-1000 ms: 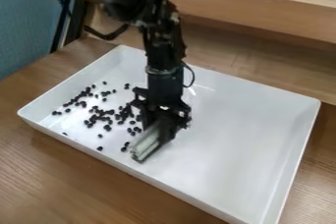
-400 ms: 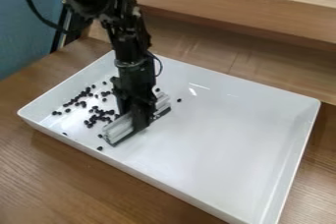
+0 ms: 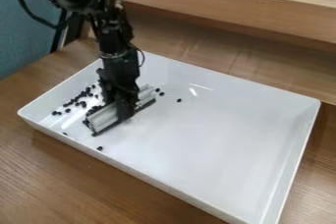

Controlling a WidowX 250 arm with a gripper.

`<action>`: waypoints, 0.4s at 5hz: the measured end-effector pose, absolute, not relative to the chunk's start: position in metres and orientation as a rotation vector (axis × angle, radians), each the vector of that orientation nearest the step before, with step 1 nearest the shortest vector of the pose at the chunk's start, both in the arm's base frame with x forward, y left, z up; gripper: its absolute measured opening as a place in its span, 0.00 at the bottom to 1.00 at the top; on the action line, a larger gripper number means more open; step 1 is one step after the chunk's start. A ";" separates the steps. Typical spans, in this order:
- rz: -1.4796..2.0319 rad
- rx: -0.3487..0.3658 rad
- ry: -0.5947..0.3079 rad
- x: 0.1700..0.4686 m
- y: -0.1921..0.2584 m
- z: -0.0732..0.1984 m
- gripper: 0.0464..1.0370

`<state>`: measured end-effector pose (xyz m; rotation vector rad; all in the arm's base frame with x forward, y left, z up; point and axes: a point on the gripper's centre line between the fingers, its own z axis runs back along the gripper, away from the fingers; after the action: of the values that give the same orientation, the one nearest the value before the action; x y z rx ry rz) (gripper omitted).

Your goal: Sweep into pile

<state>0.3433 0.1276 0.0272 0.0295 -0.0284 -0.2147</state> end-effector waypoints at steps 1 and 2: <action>-0.222 0.039 -0.015 0.346 0.141 0.028 0.35; -0.205 0.038 -0.011 0.346 0.154 0.029 0.35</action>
<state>0.3464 0.1539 0.0288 0.0377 -0.0109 -0.2050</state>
